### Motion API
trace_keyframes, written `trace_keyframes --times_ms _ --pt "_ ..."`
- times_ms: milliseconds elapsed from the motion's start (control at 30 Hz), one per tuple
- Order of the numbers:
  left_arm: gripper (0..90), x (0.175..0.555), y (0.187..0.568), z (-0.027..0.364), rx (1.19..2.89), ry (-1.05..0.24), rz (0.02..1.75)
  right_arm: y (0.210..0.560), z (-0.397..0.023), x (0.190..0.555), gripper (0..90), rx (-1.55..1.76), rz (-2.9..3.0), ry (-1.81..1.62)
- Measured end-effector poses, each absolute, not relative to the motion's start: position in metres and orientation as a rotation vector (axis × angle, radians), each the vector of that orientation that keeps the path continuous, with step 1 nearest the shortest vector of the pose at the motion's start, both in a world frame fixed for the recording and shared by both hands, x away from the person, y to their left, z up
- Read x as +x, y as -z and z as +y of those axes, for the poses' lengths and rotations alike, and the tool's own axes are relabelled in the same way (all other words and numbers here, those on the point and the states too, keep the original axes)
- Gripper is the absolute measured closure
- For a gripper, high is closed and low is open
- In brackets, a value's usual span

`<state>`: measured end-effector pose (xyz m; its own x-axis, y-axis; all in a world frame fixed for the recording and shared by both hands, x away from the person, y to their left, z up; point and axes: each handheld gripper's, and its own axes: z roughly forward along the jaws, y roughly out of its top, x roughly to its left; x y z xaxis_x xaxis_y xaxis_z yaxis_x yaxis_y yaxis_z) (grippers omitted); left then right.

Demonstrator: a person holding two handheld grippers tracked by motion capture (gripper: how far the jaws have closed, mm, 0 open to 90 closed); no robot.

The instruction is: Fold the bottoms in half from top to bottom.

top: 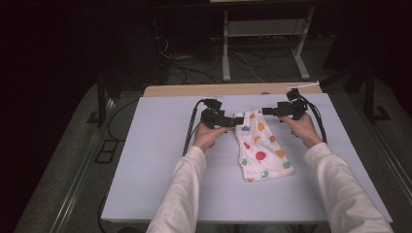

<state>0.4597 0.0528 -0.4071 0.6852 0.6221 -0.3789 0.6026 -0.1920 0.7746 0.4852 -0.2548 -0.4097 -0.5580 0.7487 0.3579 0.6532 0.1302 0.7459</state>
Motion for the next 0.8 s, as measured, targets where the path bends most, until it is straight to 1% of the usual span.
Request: trace_keyframes --times_ms 400,800 --pt "0.0 0.482 0.414 0.051 1.837 0.003 1.035 0.414 -0.253 0.497 0.0 1.459 2.297 -1.407" --pt "0.0 0.489 0.432 0.047 1.846 0.033 1.078 0.421 -0.25 0.504 1.2 1.482 2.326 -1.385"
